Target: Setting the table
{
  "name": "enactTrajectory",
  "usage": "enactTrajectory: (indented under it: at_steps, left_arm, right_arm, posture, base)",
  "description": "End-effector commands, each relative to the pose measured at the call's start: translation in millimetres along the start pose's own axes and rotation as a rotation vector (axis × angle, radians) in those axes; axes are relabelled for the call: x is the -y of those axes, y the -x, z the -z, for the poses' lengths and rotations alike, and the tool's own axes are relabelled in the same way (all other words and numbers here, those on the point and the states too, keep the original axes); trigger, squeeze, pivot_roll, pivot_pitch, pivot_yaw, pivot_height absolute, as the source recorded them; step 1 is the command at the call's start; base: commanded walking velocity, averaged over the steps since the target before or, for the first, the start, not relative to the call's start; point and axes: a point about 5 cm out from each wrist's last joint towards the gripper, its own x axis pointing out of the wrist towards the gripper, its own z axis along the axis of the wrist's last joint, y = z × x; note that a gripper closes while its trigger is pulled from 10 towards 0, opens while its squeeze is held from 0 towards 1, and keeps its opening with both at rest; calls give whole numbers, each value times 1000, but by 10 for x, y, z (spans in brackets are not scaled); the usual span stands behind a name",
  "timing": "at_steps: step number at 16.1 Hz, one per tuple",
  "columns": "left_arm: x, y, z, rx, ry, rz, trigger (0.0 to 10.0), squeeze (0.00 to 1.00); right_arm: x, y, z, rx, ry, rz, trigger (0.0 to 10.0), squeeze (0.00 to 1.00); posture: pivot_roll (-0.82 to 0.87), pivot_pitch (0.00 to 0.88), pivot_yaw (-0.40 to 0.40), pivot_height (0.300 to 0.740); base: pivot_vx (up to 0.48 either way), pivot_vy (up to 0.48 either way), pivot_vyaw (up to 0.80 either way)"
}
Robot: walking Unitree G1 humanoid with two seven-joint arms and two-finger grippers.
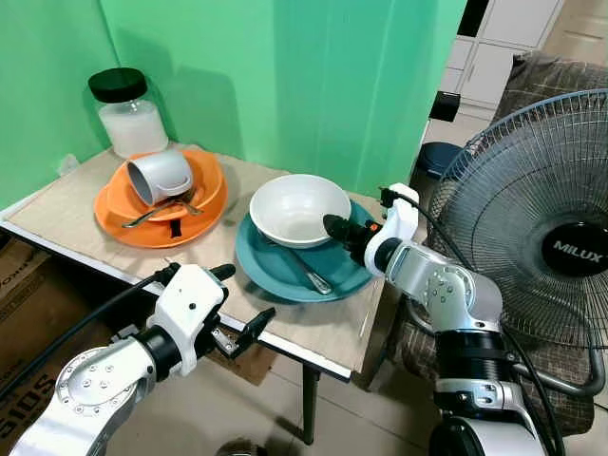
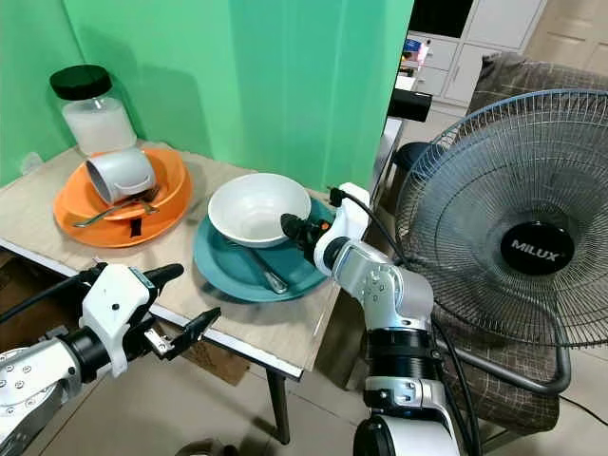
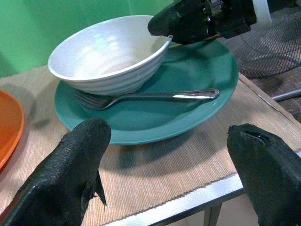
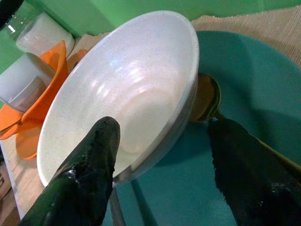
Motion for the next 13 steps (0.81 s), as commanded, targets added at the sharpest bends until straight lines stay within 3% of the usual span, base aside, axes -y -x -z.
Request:
enactTrajectory:
  at_steps: [1, 13]
  left_arm:
    - [9, 2, 12, -11, -6, 0, 10000, 0]
    - [4, -58, 0, 3, -19, -20, 10000, 0]
  right_arm:
    - [-38, -13, -56, 14, -10, -12, 0, 0]
    - [-5, -43, -27, 4, -53, 6, 0, 0]
  posture:
    - [108, 0, -18, 740]
    - [95, 0, -22, 740]
  base:
    - [0, 0, 0]
    - [0, 0, 0]
